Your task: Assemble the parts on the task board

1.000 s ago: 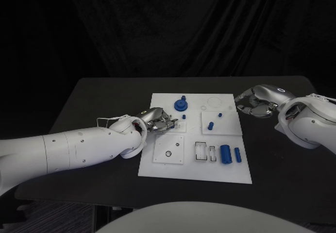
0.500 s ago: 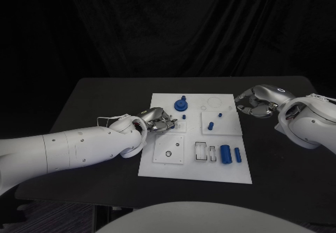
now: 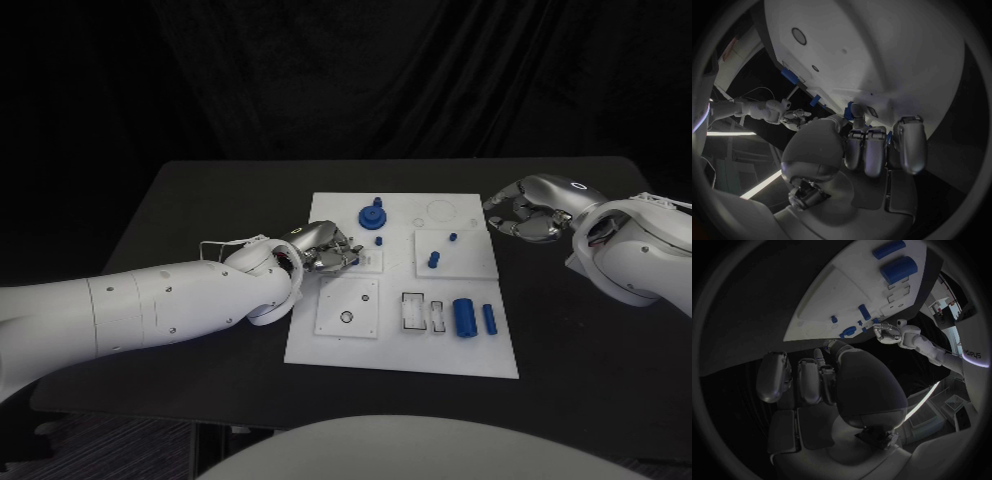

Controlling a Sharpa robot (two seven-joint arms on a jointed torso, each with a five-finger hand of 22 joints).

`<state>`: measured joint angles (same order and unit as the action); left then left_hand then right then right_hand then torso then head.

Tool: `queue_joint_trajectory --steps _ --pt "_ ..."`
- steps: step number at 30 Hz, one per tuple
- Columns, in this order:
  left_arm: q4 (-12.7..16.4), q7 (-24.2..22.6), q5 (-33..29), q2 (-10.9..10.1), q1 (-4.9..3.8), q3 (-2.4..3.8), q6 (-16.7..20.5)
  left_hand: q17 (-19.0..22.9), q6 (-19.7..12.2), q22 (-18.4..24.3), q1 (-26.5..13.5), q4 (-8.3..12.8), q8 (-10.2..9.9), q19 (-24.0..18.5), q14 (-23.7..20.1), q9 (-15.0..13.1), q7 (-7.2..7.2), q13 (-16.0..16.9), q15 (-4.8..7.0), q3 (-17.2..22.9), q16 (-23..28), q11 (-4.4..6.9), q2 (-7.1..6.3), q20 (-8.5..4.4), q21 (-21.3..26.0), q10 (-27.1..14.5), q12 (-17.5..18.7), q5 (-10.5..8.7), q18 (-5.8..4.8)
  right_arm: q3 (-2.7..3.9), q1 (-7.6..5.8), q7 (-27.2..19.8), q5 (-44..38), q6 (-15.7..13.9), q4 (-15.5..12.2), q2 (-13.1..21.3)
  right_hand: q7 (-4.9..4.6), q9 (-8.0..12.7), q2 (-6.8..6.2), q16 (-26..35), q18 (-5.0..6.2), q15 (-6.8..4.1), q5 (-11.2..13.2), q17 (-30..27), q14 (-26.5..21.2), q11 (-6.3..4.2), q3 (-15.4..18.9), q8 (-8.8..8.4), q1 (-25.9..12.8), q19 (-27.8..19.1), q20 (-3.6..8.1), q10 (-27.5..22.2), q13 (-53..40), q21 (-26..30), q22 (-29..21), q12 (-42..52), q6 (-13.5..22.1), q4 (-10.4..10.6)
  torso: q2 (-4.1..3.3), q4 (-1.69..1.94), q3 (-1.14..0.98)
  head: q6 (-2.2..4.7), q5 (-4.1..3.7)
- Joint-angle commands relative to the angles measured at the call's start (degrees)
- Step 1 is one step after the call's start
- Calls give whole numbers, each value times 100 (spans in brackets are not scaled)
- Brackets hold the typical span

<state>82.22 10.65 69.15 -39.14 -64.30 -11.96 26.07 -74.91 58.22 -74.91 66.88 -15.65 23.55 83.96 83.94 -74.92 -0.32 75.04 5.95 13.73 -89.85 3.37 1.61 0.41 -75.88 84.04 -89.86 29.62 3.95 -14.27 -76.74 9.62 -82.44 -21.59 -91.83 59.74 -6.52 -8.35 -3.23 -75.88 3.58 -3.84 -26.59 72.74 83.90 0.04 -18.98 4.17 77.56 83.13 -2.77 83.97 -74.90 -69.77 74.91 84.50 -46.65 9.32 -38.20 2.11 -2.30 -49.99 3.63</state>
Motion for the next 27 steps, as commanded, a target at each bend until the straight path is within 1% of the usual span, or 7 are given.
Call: queue_joint_trajectory --steps 1,4,13,17,21,27 --pt "15 -73 -43 -7 17 -20 -21 -1509 -11 -1055 73 9 -26 50 606 -142 54 1496 37 70 -15 47 -45 -23 28 596 -14 67 -63 3 14 67 9 35 -2 1 17 8 -6 30 72 32 -24 -6 211 31 -29 -15 -45 -23 5 30 -888 34 916 -34 -20 -3 -6 2 2 -1 5" --pt "31 -100 -43 -18 17 -20 54 -1509 -13 -1054 87 15 -31 48 606 -140 53 1496 38 100 -15 47 -66 -23 36 596 -14 87 -61 3 14 68 10 39 1 -2 17 8 -6 30 72 32 -24 -6 211 31 -29 -15 -45 -23 5 30 -888 34 916 -34 -20 -3 -6 2 2 -1 6" --pt "75 -205 -43 -52 18 -20 493 -1509 -25 -1060 116 32 -49 55 606 -133 50 1496 38 149 -15 46 -122 -24 23 596 -14 104 -65 3 15 66 10 41 5 -1 15 9 -5 35 73 32 -26 -11 210 32 -39 -14 -43 -24 5 26 -883 41 915 -39 -24 -9 -7 8 1 -1 -5" --pt "84 -224 -43 -64 18 -20 591 -1509 -29 -1061 122 33 -57 57 606 -128 48 1496 38 163 -15 46 -130 -24 20 596 -14 107 -66 3 15 64 10 43 6 0 14 9 -6 41 76 32 -27 -17 208 33 -43 -13 -44 -28 5 23 -879 55 911 -43 -25 -12 -8 6 2 -1 -7" --pt "75 -251 -43 -63 18 -20 700 -1509 -32 -1062 125 31 -65 58 606 -124 47 1496 38 175 -15 46 -133 -25 18 596 -14 106 -66 3 16 60 10 43 8 -4 14 9 -6 41 76 32 -27 -17 208 33 -43 -13 -44 -28 5 23 -879 55 911 -43 -25 -12 -11 3 7 -1 -8" --pt "62 -261 -43 -44 18 -20 769 -1509 -33 -1062 135 28 -82 58 606 -113 45 1496 38 206 -15 44 -134 -25 23 596 -14 104 -65 3 17 59 10 44 9 -6 14 9 -6 41 76 32 -27 -17 208 33 -43 -13 -44 -28 5 23 -879 55 911 -43 -25 -12 -9 1 5 -1 -5"
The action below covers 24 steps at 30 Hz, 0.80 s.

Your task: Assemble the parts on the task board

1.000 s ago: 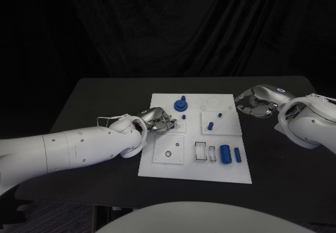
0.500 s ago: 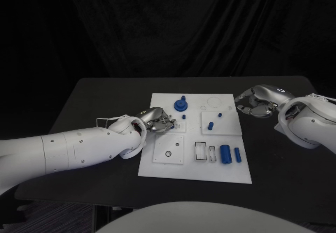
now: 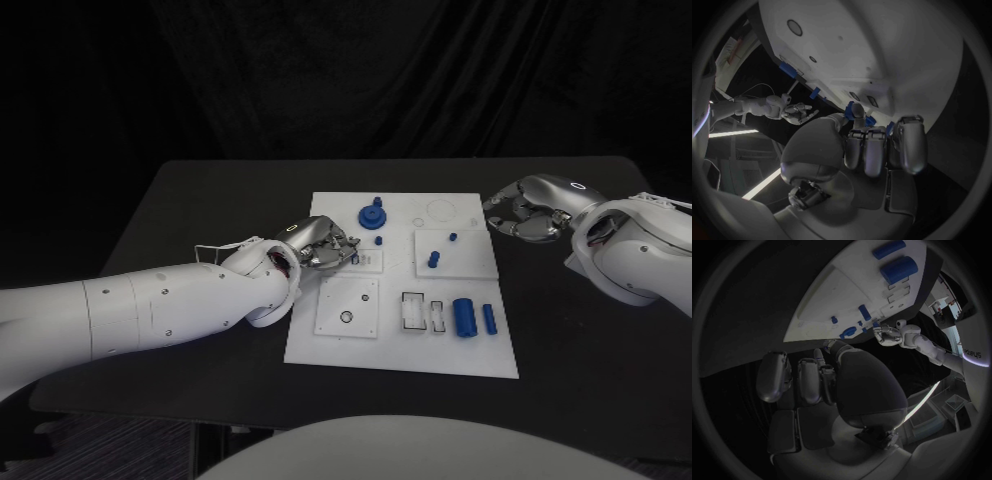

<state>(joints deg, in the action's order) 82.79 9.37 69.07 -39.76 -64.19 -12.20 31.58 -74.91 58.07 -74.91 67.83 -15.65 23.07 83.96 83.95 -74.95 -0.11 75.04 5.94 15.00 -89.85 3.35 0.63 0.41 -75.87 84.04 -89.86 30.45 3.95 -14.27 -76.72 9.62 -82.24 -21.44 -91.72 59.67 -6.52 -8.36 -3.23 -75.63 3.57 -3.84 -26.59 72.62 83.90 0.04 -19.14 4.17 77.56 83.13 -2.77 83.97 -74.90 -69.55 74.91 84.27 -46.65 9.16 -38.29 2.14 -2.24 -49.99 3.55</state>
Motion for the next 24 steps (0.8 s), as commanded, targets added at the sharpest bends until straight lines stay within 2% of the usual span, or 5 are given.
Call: queue_joint_trajectory --steps 1,8,13,24 --pt "2 -129 -35 22 6 3 216 -1509 -18 -1062 40 28 -34 58 605 -110 25 1496 39 78 -15 46 -36 -25 22 596 -14 21 -65 3 15 59 -10 29 -1 0 14 10 -6 15 76 32 -27 -5 208 33 -27 -13 -44 -28 5 23 -879 33 911 -20 -25 4 0 0 -2 -1 2" --pt "-24 -88 -35 55 7 3 148 -1509 -14 -1061 42 15 -56 57 605 -98 18 1496 37 114 -15 42 -42 -25 28 596 -14 -19 -64 3 16 57 -9 33 2 -11 14 10 -6 15 76 32 -27 -5 208 33 -27 -13 -44 -28 5 23 -879 33 911 -20 -25 4 4 7 -5 -1 7" --pt "-58 -51 -35 78 8 3 90 -1509 -14 -1060 45 13 -65 55 605 -95 17 1496 35 128 -15 40 -46 -25 34 596 -14 -33 -63 3 17 50 12 33 5 -21 11 10 -8 21 78 34 -27 -11 206 35 -36 -10 -47 -31 4 17 -872 44 909 -26 -31 -1 1 -1 -3 -1 29" --pt "-40 -34 52 71 16 2 78 -1509 -17 -1058 51 12 -77 53 605 -91 14 1496 34 148 -15 38 -51 -23 41 596 -14 -50 -62 3 17 55 22 40 -2 -5 11 10 -8 21 78 34 -27 -11 206 35 -36 -10 -47 -31 4 17 -872 44 909 -26 -31 -1 4 9 -7 -1 20"
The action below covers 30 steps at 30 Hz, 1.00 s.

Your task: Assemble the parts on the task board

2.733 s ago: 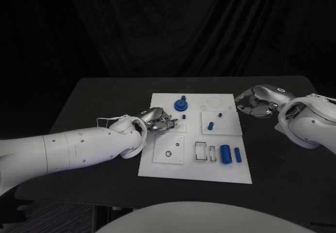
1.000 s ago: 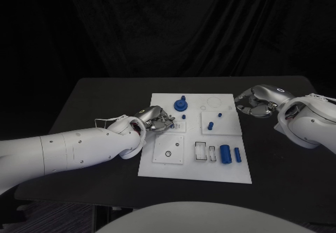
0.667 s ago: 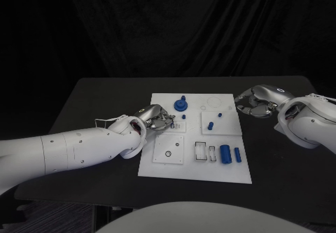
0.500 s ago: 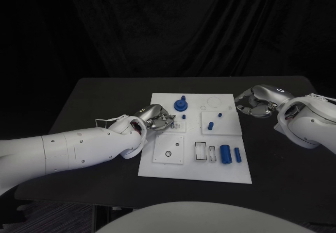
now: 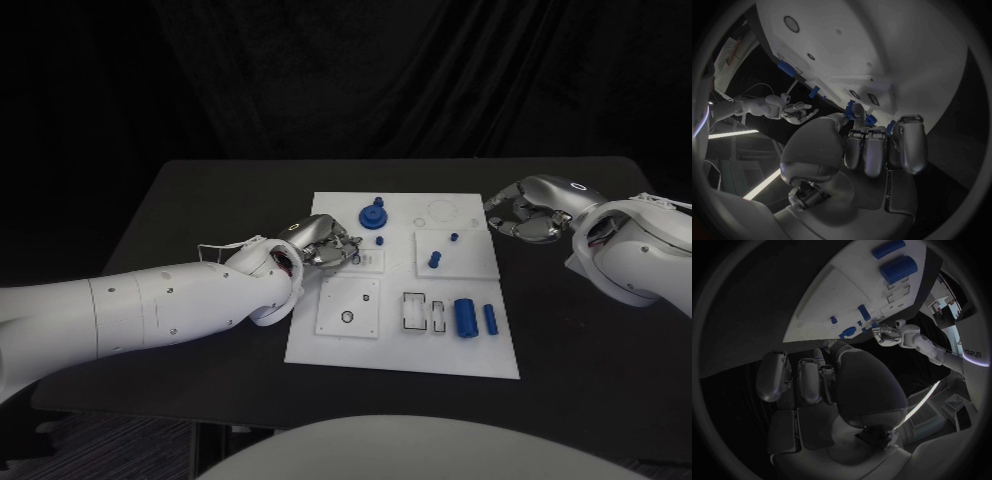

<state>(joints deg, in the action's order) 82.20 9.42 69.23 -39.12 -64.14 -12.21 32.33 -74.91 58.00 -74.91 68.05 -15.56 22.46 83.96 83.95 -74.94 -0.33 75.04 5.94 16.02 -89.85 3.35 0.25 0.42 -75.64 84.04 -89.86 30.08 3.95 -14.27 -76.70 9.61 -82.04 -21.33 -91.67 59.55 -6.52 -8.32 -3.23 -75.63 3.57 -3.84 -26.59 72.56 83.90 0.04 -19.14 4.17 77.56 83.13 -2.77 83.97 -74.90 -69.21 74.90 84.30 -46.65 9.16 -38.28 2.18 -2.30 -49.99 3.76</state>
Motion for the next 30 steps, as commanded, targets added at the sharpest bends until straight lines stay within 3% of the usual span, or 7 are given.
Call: queue_joint_trajectory --steps 1,30 --pt "20 -38 39 7 15 3 1 -1509 -10 -1058 29 3 -16 53 605 -92 36 1496 35 46 -15 39 -13 -24 18 596 -14 -14 -62 3 15 56 2 30 -7 7 11 6 -8 21 78 34 -27 -5 206 35 -37 -10 -47 -31 4 17 -872 11 909 -29 -32 -1 3 3 -1 -1 0" --pt "-32 -9 47 24 92 3 -71 -1509 -7 -1054 32 -5 -31 47 605 -87 32 1496 32 76 -15 36 -10 -22 34 596 -14 -39 -59 3 20 56 3 36 -5 7 11 6 -8 21 78 34 -27 -5 206 35 -37 -10 -47 -31 4 17 -872 11 909 -29 -32 -1 2 -5 4 -1 16"
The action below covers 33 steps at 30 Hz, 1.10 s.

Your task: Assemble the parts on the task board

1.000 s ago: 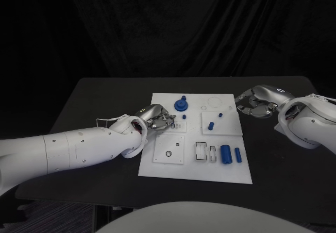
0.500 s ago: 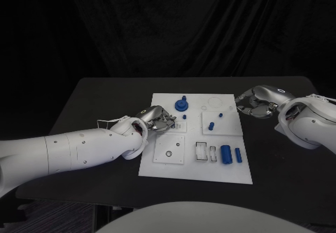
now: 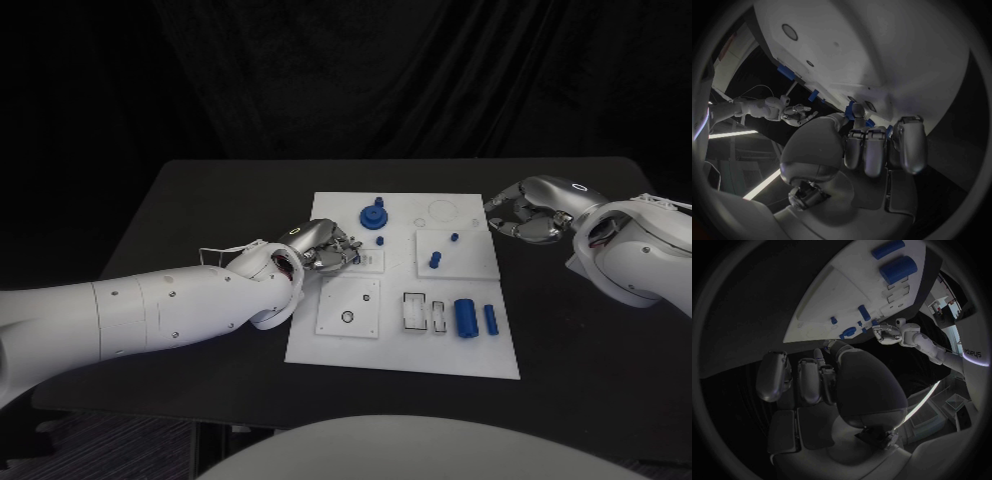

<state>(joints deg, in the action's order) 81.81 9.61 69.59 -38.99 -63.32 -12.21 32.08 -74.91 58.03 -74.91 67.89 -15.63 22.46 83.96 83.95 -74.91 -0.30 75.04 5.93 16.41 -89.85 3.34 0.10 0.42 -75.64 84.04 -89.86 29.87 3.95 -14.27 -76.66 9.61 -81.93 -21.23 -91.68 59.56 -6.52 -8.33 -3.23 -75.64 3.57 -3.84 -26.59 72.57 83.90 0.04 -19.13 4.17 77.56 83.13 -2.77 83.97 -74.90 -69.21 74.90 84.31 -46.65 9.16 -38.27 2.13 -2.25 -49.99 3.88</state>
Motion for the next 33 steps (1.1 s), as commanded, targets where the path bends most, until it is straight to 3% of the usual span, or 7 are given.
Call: queue_joint_trajectory --steps 1,25,33 --pt "6 -30 11 10 11 4 -48 -1509 -9 -1054 48 2 -31 47 605 -90 28 1496 32 38 -15 36 4 -22 35 596 -14 -17 -59 3 17 55 -6 27 -3 5 11 8 -8 22 78 34 -27 -6 206 35 -37 -10 -47 -31 4 17 -872 11 909 -30 -32 -1 0 -1 -1 -1 3" --pt "-21 -18 11 31 45 3 -166 -1509 -9 -1051 49 -3 -41 42 605 -88 25 1496 30 58 -15 33 8 -21 47 596 -14 -30 -57 3 24 50 51 29 -3 3 6 9 -12 24 80 37 -28 -6 205 40 -53 -7 -60 -34 2 18 -873 28 905 -29 -42 -8 -1 1 -2 -1 -2" --pt "-31 -9 11 41 53 3 -219 -1509 0 -1047 16 -34 -70 33 605 -85 11 1496 19 81 -15 20 -35 -12 68 596 -14 -134 -54 3 26 53 51 42 2 -2 6 9 -12 24 80 37 -28 -6 205 40 -53 -7 -60 -34 2 18 -873 28 905 -29 -42 -8 0 1 -2 -1 5"
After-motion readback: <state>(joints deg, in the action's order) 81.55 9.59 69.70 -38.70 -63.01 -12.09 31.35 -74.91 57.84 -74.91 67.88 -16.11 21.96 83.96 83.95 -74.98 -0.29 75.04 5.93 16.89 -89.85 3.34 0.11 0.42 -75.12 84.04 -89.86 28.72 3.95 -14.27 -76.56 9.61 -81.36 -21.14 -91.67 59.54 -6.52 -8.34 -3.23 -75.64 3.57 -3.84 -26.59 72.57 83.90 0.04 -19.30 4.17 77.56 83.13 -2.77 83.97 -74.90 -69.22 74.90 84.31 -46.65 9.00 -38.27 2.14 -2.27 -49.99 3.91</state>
